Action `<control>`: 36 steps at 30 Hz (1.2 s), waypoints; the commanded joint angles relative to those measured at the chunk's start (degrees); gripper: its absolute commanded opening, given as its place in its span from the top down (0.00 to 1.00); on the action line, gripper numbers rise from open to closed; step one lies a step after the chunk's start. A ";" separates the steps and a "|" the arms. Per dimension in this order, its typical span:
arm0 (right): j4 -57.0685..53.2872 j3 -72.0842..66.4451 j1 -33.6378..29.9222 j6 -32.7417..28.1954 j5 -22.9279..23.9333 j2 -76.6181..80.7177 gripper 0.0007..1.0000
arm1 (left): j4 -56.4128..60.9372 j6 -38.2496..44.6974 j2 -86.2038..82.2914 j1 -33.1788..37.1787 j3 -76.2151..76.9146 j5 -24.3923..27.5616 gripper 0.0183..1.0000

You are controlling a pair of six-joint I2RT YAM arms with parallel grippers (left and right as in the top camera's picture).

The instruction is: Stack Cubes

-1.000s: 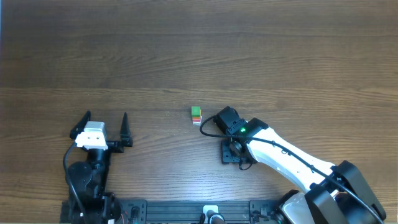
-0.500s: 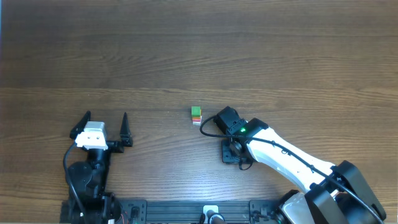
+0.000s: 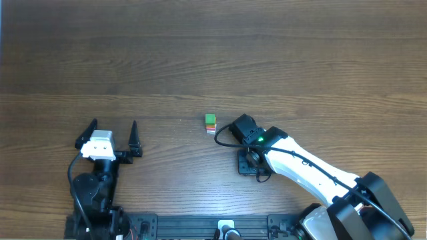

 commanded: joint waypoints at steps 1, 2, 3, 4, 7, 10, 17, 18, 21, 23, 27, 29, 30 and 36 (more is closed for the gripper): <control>0.28 -0.52 -0.26 0.20 -0.07 0.07 0.84 | 0.00 1.01 -0.42 -0.26 -0.35 0.35 0.00; 0.33 -0.52 -0.26 0.22 -0.07 0.07 0.84 | 0.00 0.98 -0.42 -0.26 -0.35 0.35 0.00; 0.35 -0.52 -0.26 0.22 -0.09 0.07 0.84 | 0.00 1.01 -0.42 -0.26 -0.35 0.35 0.00; 0.37 -0.52 -0.26 0.22 -0.07 0.07 0.84 | 0.00 0.98 -0.42 -0.26 -0.35 0.35 0.00; 0.42 -0.50 -0.26 0.26 -0.07 0.07 0.86 | 0.00 1.01 -0.42 -0.26 -0.35 0.35 0.00; 0.28 -0.20 -0.46 0.39 -0.07 0.07 0.87 | 0.00 1.01 -0.42 -0.26 -0.35 0.35 0.00; -5.31 6.19 -1.55 -0.09 1.44 0.07 0.95 | 0.00 1.01 -0.42 -0.26 -0.35 0.35 0.00; -6.78 7.82 -1.55 -0.11 2.12 0.07 0.99 | 0.00 1.01 -0.42 -0.26 -0.35 0.35 0.00; -11.61 14.05 -1.55 -1.11 3.61 0.07 0.99 | 0.00 0.98 -0.42 -0.26 -0.35 0.35 0.00; -14.40 18.84 -1.55 -2.03 4.02 0.07 0.99 | 0.00 0.98 -0.42 -0.26 -0.35 0.35 0.00; -19.19 28.39 -1.55 -2.47 4.28 0.31 0.99 | 0.00 1.01 -0.42 -0.26 -0.35 0.35 0.00; -21.31 33.00 -1.55 -2.45 4.24 1.27 0.99 | 0.00 1.01 -0.42 -0.26 -0.35 0.35 0.00; -22.27 35.19 -1.55 -2.43 4.24 1.95 0.99 | 0.00 1.01 -0.42 -0.26 -0.35 0.35 0.00; -28.72 49.53 -0.20 -2.45 4.26 10.14 0.99 | 0.00 0.98 -0.42 -0.26 -0.35 0.35 0.00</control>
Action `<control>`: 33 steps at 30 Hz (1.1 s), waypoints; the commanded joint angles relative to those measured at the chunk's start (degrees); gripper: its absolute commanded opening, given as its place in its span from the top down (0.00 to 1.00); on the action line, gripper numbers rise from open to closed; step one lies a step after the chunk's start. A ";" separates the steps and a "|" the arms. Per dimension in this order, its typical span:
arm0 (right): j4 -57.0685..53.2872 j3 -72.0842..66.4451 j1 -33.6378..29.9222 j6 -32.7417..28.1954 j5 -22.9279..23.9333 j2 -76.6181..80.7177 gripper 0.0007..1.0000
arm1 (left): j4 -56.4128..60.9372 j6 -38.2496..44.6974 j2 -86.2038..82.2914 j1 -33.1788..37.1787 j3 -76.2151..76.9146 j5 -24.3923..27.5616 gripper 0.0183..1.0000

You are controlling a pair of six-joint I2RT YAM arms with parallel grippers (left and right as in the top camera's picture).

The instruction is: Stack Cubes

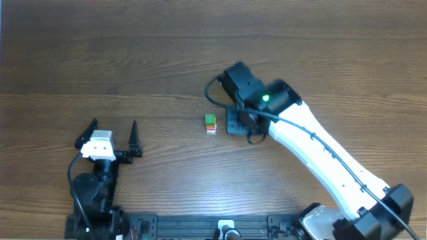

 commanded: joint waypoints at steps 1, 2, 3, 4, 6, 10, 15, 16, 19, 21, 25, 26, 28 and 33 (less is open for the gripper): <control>-3.69 10.75 1.36 -0.42 0.98 7.69 0.99 | 0.00 0.98 -0.42 -0.26 -0.35 0.33 0.00; -4.42 12.87 1.70 -0.39 0.96 9.35 0.99 | 0.00 0.98 -0.42 -0.26 -0.35 0.33 0.00; -4.74 14.73 2.10 -0.37 0.96 10.97 0.99 | 0.00 0.98 -0.42 -0.26 -0.35 0.33 0.00; -4.83 16.02 2.43 -0.35 0.92 12.17 0.99 | 0.00 1.01 -0.42 -0.26 -0.35 0.33 0.00; -4.83 18.16 3.10 0.09 0.70 14.38 0.99 | 0.00 1.01 -0.42 -0.26 -0.35 0.33 0.00; -4.85 20.50 4.39 1.62 0.48 17.92 0.99 | 0.00 1.01 -0.42 -0.26 -0.35 0.33 0.00; -4.96 20.52 5.68 3.32 0.50 20.15 0.99 | 0.00 1.01 -0.42 -0.26 -0.35 0.33 0.00; -4.92 20.52 5.88 3.52 0.50 20.41 0.99 | 0.00 1.01 -0.42 -0.26 -0.35 0.33 0.00; -4.68 20.52 6.43 4.17 0.63 21.24 0.99 | 0.00 1.01 -0.42 -0.26 -0.35 0.33 0.01; -4.61 20.50 6.67 4.55 0.90 22.03 0.99 | 0.00 1.01 -0.42 -0.26 -0.35 0.33 0.00; -4.57 20.48 6.67 4.52 0.72 24.00 0.99 | 0.00 1.01 -0.42 -0.26 -0.35 0.33 0.00; -4.55 20.48 6.64 4.55 0.72 24.33 0.99 | 0.00 1.01 -0.42 -0.26 -0.35 0.33 0.00; -4.35 20.48 6.54 4.55 0.61 24.83 0.99 | 0.00 1.01 -0.42 -0.26 -0.35 0.33 0.00; -3.04 20.48 6.56 4.52 -0.17 25.03 0.99 | 0.00 1.01 -0.42 -0.26 -0.35 0.33 0.00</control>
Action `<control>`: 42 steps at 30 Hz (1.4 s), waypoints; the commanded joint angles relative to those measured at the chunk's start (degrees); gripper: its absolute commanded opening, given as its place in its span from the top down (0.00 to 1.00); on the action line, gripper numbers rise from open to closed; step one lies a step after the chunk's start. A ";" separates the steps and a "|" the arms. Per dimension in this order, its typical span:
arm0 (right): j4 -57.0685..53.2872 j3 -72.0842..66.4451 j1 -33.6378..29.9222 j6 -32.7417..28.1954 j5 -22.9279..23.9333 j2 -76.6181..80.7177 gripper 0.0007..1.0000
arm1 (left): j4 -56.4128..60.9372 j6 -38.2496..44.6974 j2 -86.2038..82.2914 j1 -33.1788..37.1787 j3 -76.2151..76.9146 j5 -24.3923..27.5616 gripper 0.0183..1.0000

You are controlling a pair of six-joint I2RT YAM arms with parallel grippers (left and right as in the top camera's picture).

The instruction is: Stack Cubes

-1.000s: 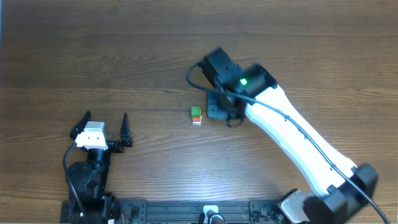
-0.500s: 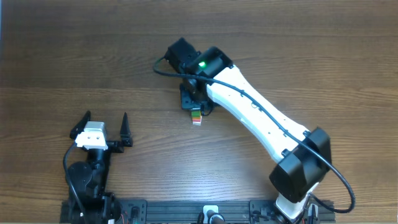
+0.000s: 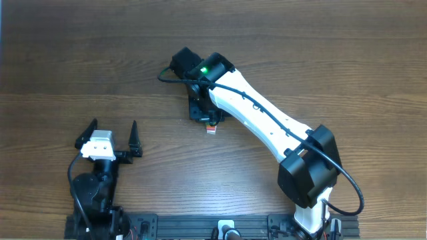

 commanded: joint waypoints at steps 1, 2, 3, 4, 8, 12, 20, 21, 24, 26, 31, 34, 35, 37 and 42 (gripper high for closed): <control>0.68 1.40 0.15 0.92 -0.13 0.44 0.99 | 0.00 1.01 -0.42 -0.26 -0.35 0.35 0.00; 0.66 1.38 0.15 0.92 -0.13 0.44 0.99 | 0.00 1.01 -0.42 -0.26 -0.35 0.35 0.00; 0.66 1.38 0.15 0.92 -0.11 0.44 0.98 | 0.00 1.01 -0.42 -0.26 -0.35 0.35 0.00; 0.66 1.38 0.15 0.92 -0.11 0.46 0.99 | 0.00 0.98 -0.42 -0.26 -0.35 0.35 0.00; 0.61 1.38 0.15 0.92 -0.09 0.46 0.99 | 0.00 1.01 -0.42 -0.26 -0.35 0.35 0.00; 0.66 1.38 0.15 0.92 -0.09 0.46 0.99 | 0.00 0.98 -0.42 -0.26 -0.35 0.35 0.00; 0.63 1.18 0.15 0.94 0.37 0.46 0.99 | 0.00 1.01 -0.42 -0.26 -0.35 0.35 0.00; 0.61 1.18 0.15 0.94 0.37 0.46 0.99 | 0.00 0.98 -0.42 -0.26 -0.35 0.35 0.00; 0.59 1.16 0.15 0.94 0.37 0.46 0.99 | 0.00 1.01 -0.42 -0.26 -0.35 0.35 0.00; 0.61 1.16 0.15 0.94 0.39 0.46 0.99 | 0.00 0.98 -0.42 -0.26 -0.35 0.35 0.00; 0.63 1.16 0.15 0.94 0.63 0.46 0.99 | 0.00 1.01 -0.42 -0.26 -0.35 0.35 0.00; 0.63 1.03 0.15 0.96 0.83 0.48 0.99 | 0.00 0.98 -0.42 -0.26 -0.35 0.35 0.00; 0.63 0.98 0.15 0.96 0.81 0.48 0.99 | 0.00 1.01 -0.42 -0.26 -0.35 0.35 0.00; 0.63 0.94 0.15 0.96 0.83 0.48 0.99 | 0.00 1.01 -0.42 -0.26 -0.35 0.35 0.00; 0.76 0.57 0.15 0.94 1.03 0.48 0.99 | 0.00 0.98 -0.42 -0.26 -0.35 0.35 0.00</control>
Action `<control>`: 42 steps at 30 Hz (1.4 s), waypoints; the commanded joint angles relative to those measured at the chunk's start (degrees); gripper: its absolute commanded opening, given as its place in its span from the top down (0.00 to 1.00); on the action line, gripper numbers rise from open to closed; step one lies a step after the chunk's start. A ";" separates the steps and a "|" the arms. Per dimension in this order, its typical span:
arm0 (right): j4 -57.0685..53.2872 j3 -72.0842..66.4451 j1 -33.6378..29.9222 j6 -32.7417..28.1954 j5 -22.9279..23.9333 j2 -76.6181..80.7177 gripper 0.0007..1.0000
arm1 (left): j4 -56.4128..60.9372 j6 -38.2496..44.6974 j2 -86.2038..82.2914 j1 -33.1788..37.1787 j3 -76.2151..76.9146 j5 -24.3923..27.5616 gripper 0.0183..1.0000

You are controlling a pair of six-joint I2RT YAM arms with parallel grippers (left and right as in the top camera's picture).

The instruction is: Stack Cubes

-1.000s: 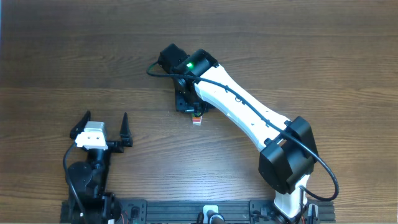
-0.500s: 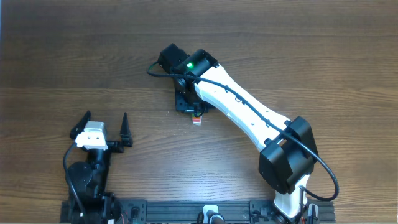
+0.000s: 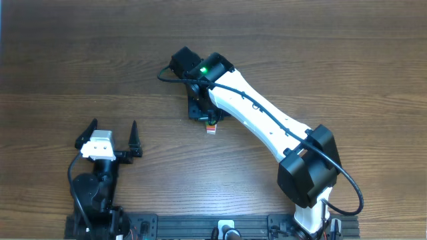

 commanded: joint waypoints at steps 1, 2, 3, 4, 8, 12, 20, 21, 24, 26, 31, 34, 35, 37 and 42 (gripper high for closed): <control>0.22 0.48 0.15 0.15 0.98 0.44 0.99 | 0.00 1.01 -0.42 -0.26 -0.35 0.35 0.00; 0.31 0.42 0.15 0.15 0.98 0.44 0.99 | 0.00 1.01 -0.42 -0.26 -0.35 0.35 0.00; 0.37 0.37 0.15 0.15 0.98 0.44 0.99 | 0.00 0.98 -0.42 -0.26 -0.35 0.35 0.00; 0.46 0.31 0.15 0.15 0.98 0.44 0.99 | 0.00 1.01 -0.42 -0.26 -0.35 0.35 0.00; 0.59 0.31 0.15 0.15 1.01 0.44 0.99 | 0.00 1.01 -0.42 -0.26 -0.35 0.35 0.00; 0.63 -0.15 0.15 0.15 1.18 0.44 0.99 | 0.00 0.98 -0.42 -0.26 -0.35 0.35 0.00; 1.31 -1.84 0.15 0.20 1.16 0.44 0.99 | 0.00 1.01 -0.42 -0.26 -0.35 0.35 0.00; 1.29 -1.84 0.13 0.20 1.16 0.44 0.99 | 0.00 1.01 -0.42 -0.26 -0.35 0.35 0.00; 1.29 -1.84 0.15 0.20 1.16 0.44 0.98 | 0.00 1.01 -0.42 -0.26 -0.35 0.35 0.00; 1.29 -1.84 0.15 0.20 1.16 0.44 0.88 | 0.00 1.01 -0.42 -0.26 -0.35 0.35 0.00; 1.29 -1.84 0.15 0.17 1.16 0.44 0.44 | 0.00 0.98 -0.42 -0.26 -0.35 0.35 0.00; 1.38 -1.84 0.15 0.15 1.18 0.44 0.01 | 0.00 0.98 -0.42 -0.26 -0.35 0.35 0.00; 1.51 -1.84 0.15 0.15 1.16 0.44 0.01 | 0.00 0.98 -0.42 -0.26 -0.35 0.35 0.00; 1.95 -1.84 0.15 0.15 1.16 0.44 0.01 | 0.00 0.98 -0.42 -0.26 -0.35 0.35 0.00; 3.76 -1.84 0.13 -0.50 1.18 0.44 0.01 | 0.00 1.01 -0.42 -0.26 -0.35 0.35 0.00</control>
